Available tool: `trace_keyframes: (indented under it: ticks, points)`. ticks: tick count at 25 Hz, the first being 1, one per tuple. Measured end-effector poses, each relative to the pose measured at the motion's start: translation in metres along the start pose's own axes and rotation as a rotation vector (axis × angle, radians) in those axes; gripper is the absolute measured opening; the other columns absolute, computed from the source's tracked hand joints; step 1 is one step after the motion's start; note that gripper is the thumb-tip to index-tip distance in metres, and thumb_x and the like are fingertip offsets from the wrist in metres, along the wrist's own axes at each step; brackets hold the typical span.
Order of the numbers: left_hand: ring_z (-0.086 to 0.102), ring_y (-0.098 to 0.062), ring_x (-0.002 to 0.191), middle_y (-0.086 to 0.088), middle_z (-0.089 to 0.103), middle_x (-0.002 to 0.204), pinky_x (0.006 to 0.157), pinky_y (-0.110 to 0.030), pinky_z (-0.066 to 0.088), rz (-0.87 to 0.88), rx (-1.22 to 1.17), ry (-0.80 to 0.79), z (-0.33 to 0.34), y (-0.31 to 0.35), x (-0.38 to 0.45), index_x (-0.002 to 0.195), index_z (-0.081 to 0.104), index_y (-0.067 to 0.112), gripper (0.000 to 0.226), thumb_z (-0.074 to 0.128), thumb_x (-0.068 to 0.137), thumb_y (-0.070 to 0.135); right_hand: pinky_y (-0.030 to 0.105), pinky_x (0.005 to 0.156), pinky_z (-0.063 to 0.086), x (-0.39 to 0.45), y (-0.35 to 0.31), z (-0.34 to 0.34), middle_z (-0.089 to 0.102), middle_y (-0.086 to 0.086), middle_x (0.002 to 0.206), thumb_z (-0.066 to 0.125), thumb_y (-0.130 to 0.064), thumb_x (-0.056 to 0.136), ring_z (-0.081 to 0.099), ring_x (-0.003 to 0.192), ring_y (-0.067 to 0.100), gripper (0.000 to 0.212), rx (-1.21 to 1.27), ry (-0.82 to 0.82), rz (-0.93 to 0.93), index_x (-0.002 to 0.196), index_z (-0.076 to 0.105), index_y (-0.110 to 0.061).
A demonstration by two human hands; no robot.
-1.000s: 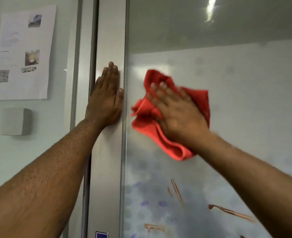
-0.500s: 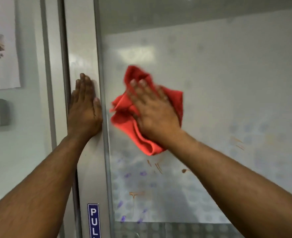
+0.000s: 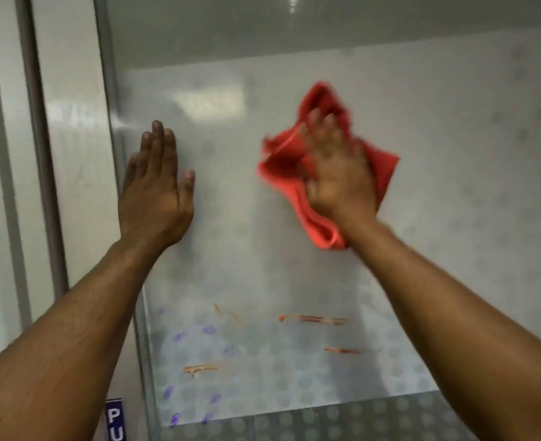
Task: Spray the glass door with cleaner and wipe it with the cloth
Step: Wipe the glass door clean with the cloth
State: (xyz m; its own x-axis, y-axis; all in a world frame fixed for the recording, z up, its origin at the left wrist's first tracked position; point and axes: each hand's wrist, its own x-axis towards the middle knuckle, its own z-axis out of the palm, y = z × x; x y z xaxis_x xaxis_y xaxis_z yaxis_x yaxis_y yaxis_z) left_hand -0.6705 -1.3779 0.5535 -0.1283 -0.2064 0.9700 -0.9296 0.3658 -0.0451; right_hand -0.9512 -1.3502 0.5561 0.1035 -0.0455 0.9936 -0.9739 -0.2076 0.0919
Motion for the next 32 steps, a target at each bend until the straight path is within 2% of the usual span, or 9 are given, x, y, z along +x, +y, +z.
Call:
trace_keyframes:
  ticks: [4, 9, 12, 15, 18, 22, 25, 30, 32]
  points:
    - [-0.01, -0.013, 0.152, -0.001, -0.01, 0.167, 0.123, -0.031, -0.004, 0.018, -0.033, 0.022, 0.018, 0.056, 0.012, 0.158, -0.003, 0.015, 0.067, 0.016, 0.102, 0.045, 0.043, 0.118, 0.021, -0.113, 0.021, -0.021, 0.03, 0.006, 0.157, 0.047, -0.035, 0.091, 0.025, 0.147, 0.023, 0.06, -0.036, -0.177, -0.395, 0.148, 0.038, -0.018]
    - [-0.014, -0.013, 0.152, -0.002, -0.014, 0.166, 0.122, -0.031, -0.007, 0.061, 0.01, -0.003, 0.032, 0.105, 0.007, 0.158, -0.004, 0.013, 0.071, 0.01, 0.099, 0.05, 0.054, 0.109, 0.036, -0.041, 0.182, -0.05, 0.038, 0.011, 0.154, 0.038, -0.045, 0.099, 0.038, 0.141, 0.03, 0.056, 0.006, 0.079, 0.284, 0.146, 0.041, -0.016]
    - [-0.014, -0.015, 0.152, -0.003, -0.014, 0.166, 0.123, -0.034, -0.006, 0.029, 0.023, 0.013, 0.04, 0.131, 0.012, 0.158, -0.007, 0.012, 0.073, 0.008, 0.1, 0.054, 0.055, 0.11, 0.036, -0.013, 0.162, -0.038, 0.039, 0.015, 0.152, 0.039, -0.042, 0.095, 0.041, 0.138, 0.034, 0.06, 0.026, 0.175, 0.406, 0.145, 0.043, -0.009]
    - [-0.013, -0.016, 0.152, -0.003, -0.014, 0.166, 0.124, -0.035, -0.004, 0.005, 0.023, 0.032, 0.045, 0.15, 0.018, 0.158, -0.008, 0.013, 0.076, 0.012, 0.101, 0.058, 0.05, 0.115, 0.027, -0.095, 0.097, -0.04, 0.033, 0.013, 0.155, 0.049, -0.029, 0.086, 0.028, 0.145, 0.032, 0.065, 0.021, -0.048, -0.045, 0.147, 0.039, -0.011]
    - [-0.013, -0.016, 0.152, -0.003, -0.014, 0.166, 0.124, -0.037, -0.003, 0.028, 0.014, 0.019, 0.046, 0.158, 0.019, 0.158, -0.008, 0.012, 0.08, 0.01, 0.098, 0.062, 0.048, 0.117, 0.024, -0.151, 0.139, -0.063, 0.033, 0.009, 0.155, 0.049, -0.037, 0.091, 0.027, 0.146, 0.027, 0.063, -0.071, -0.225, -0.332, 0.148, 0.034, -0.016]
    - [-0.014, -0.016, 0.152, -0.003, -0.015, 0.166, 0.124, -0.037, -0.003, 0.058, 0.018, 0.013, 0.046, 0.168, 0.018, 0.158, -0.009, 0.013, 0.082, 0.009, 0.097, 0.065, 0.052, 0.109, 0.034, -0.097, 0.229, -0.086, 0.042, 0.022, 0.148, 0.048, -0.04, 0.095, 0.036, 0.139, 0.035, 0.063, -0.023, 0.093, 0.185, 0.145, 0.037, -0.003]
    - [-0.014, -0.014, 0.152, -0.002, -0.016, 0.166, 0.124, -0.037, -0.003, 0.098, 0.009, -0.021, 0.048, 0.18, 0.012, 0.158, -0.008, 0.013, 0.083, 0.008, 0.096, 0.065, 0.053, 0.104, 0.041, -0.059, 0.209, -0.073, 0.045, 0.021, 0.146, 0.048, -0.035, 0.093, 0.044, 0.134, 0.039, 0.059, -0.084, 0.27, 0.453, 0.142, 0.043, -0.002]
    - [-0.014, -0.014, 0.152, -0.002, -0.016, 0.166, 0.124, -0.035, -0.004, 0.114, 0.031, -0.008, 0.053, 0.197, 0.007, 0.158, -0.007, 0.013, 0.083, 0.006, 0.094, 0.066, 0.052, 0.113, 0.029, -0.162, 0.158, -0.064, 0.031, 0.009, 0.157, 0.047, -0.04, 0.09, 0.025, 0.147, 0.028, 0.064, -0.042, -0.14, -0.083, 0.148, 0.039, -0.014]
    - [-0.014, -0.014, 0.152, -0.002, -0.015, 0.166, 0.124, -0.035, -0.004, 0.138, 0.046, -0.028, 0.053, 0.197, 0.003, 0.158, -0.007, 0.013, 0.082, 0.007, 0.096, 0.065, 0.055, 0.111, 0.032, -0.185, 0.196, -0.078, 0.034, 0.012, 0.155, 0.046, -0.044, 0.093, 0.029, 0.145, 0.03, 0.063, -0.034, -0.153, -0.093, 0.147, 0.039, -0.012]
